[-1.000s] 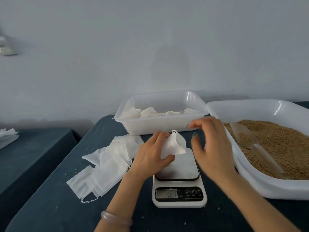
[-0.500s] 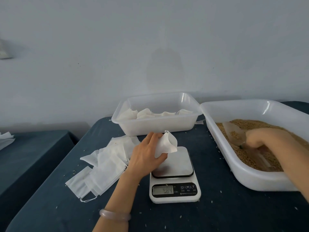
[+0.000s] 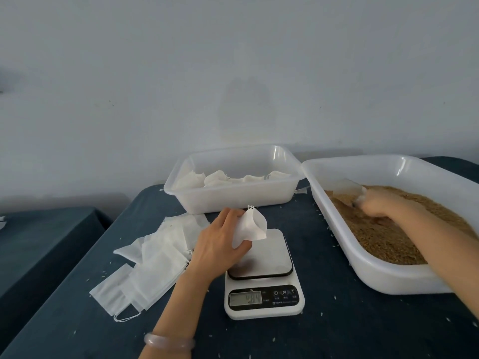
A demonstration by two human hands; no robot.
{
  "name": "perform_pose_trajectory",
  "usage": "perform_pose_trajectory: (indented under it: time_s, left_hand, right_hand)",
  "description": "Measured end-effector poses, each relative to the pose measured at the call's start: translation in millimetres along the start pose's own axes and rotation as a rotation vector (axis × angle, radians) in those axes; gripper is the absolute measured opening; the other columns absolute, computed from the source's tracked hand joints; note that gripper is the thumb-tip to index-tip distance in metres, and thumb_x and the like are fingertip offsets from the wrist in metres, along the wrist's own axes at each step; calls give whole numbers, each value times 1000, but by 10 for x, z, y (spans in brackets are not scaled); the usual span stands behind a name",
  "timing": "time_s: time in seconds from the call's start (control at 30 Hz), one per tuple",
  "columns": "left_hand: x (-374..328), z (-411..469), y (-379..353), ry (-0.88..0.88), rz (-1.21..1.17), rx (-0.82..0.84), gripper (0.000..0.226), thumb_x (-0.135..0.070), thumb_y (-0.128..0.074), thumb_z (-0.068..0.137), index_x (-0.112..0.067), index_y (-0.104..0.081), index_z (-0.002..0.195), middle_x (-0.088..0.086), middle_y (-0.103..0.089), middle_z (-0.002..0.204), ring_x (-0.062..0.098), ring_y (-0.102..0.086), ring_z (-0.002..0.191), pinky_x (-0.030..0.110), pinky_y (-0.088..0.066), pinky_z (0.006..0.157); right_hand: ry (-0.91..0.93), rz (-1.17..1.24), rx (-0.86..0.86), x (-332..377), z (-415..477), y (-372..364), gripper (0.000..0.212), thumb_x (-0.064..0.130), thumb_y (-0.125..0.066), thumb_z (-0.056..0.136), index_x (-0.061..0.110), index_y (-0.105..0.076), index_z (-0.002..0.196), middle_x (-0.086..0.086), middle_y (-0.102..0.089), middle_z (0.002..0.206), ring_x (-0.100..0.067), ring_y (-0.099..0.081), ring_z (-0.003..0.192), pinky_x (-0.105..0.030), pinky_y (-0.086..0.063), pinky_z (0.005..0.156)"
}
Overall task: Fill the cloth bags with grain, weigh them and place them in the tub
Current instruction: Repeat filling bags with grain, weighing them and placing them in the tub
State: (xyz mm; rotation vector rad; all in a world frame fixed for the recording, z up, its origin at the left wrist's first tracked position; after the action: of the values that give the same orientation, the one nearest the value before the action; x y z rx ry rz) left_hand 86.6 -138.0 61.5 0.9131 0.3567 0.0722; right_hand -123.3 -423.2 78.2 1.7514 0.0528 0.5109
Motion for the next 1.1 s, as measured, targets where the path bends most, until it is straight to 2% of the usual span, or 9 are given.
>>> perform_pose_trajectory:
  time_s: [0.07,0.2,0.3,0.37,0.47,0.57,0.77,1.0,1.1]
  left_hand:
    - [-13,-2,25,-6,-4,-18,52,-47,-54,79,-27,-44,126,-11,-51,120,17,-57,86,27,-40,58]
    - [-4,-3,44,-9,10,-42,50,-46,-57,79,-32,-40,124,-13,-51,117,17,-57,83,29,-42,54]
    - [-2,-2,34,-7,22,-39,51,-46,-57,79,-32,-39,124,-14,-49,117,17,-58,83,31,-47,54]
    - [-9,-1,28,-9,23,-33,52,-46,-57,79,-32,-39,125,-14,-49,118,18,-58,83,30,-46,54]
    - [-11,-6,37,-10,16,-42,51,-47,-55,78,-32,-41,124,-14,-51,118,17,-58,83,27,-40,54]
    - [19,-7,67,35,-21,-63,51,-50,-51,76,-30,-45,123,-15,-53,115,15,-57,86,26,-37,57]
    - [56,-5,117,129,-174,-106,45,-54,-47,78,-33,-46,117,-21,-55,101,3,-48,83,20,-37,61]
    - [100,-4,56,229,-419,-46,20,-48,-47,75,-44,-43,94,-22,-59,85,5,-55,77,25,-40,62]
    - [127,-9,33,251,-452,-17,21,-46,-48,75,-43,-43,96,-21,-59,86,8,-55,75,27,-45,61]
  right_hand:
    - [-49,-44,3,-24,-32,-53,53,5,-44,99,-7,-26,147,-22,-55,125,-26,-58,97,-25,-46,65]
    - [-10,34,84,31,-76,-216,60,0,-42,98,-8,-15,150,-20,-53,128,-20,-57,91,-28,-51,79]
    - [75,207,131,143,-107,-247,48,12,-39,103,-3,-29,147,-21,-53,131,-25,-61,99,-33,-51,84]
    - [93,275,147,137,-92,-217,43,19,-38,105,-1,-37,144,-19,-60,113,-22,-58,80,-30,-47,71]
    - [33,349,153,59,-84,-143,28,22,-42,104,-2,-55,108,-10,-53,72,-15,-42,50,-24,-37,46]
    - [49,425,98,22,-68,-55,26,25,-53,99,11,-50,79,-5,-47,65,-15,-39,48,-24,-32,37]
    - [-3,616,40,-117,16,9,25,28,-57,97,3,-59,99,-6,-59,63,-12,-44,41,-21,-35,36]
    - [121,204,-180,-81,36,254,37,39,-38,103,17,-65,91,-5,-70,84,-25,-65,75,-43,-53,82]
    - [154,26,-280,-75,-19,319,27,33,-32,104,20,-56,100,-4,-66,81,-23,-63,72,-35,-51,71]
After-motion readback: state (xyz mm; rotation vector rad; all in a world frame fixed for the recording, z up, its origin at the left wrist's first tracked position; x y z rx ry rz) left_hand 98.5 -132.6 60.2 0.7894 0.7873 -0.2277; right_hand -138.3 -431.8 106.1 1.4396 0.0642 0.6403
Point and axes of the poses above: each hand's wrist, its own z-axis towards the middle knuckle, its own y-axis out of the back of the hand, x = y × z, the point moved 7 cm from there along z, towards the middle knuckle
